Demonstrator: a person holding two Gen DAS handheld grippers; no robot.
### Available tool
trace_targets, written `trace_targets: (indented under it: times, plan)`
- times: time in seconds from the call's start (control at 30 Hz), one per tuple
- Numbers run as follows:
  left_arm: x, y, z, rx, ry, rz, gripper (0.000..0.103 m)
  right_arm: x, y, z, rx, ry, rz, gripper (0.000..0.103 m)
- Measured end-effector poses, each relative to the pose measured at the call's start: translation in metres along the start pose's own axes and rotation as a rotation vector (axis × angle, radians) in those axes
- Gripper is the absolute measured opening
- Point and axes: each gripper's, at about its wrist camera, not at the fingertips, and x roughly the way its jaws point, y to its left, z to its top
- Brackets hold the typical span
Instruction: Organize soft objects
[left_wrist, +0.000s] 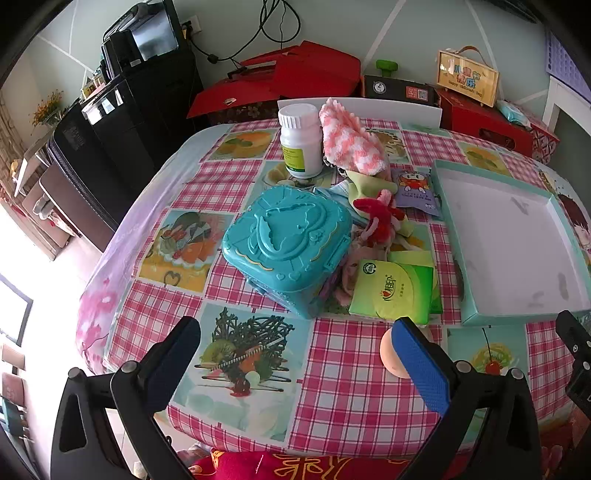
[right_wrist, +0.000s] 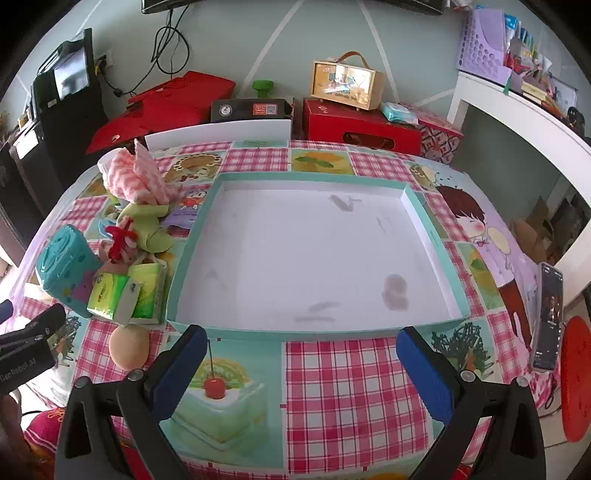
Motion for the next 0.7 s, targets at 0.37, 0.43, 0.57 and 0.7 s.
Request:
trace_targets:
  times: [0.37,0.43,0.57,0.7]
  plan:
    - [0.008,-0.003,0.001,0.012,0.039,0.004,0.103,0.001,-0.002,-0.002,0.007,0.003,-0.005,0.103]
    - [0.009,-0.002,0.001,0.007,0.046,0.003,0.103,0.000,-0.003,-0.001,0.011,0.002,-0.004,0.103]
    - [0.010,-0.005,0.001,0.014,0.047,0.013,0.103,0.000,-0.004,-0.001,0.007,0.007,0.006,0.103]
    - [0.010,-0.008,0.001,0.029,0.045,0.020,0.103,0.000,-0.003,-0.001,0.000,0.008,0.007,0.103]
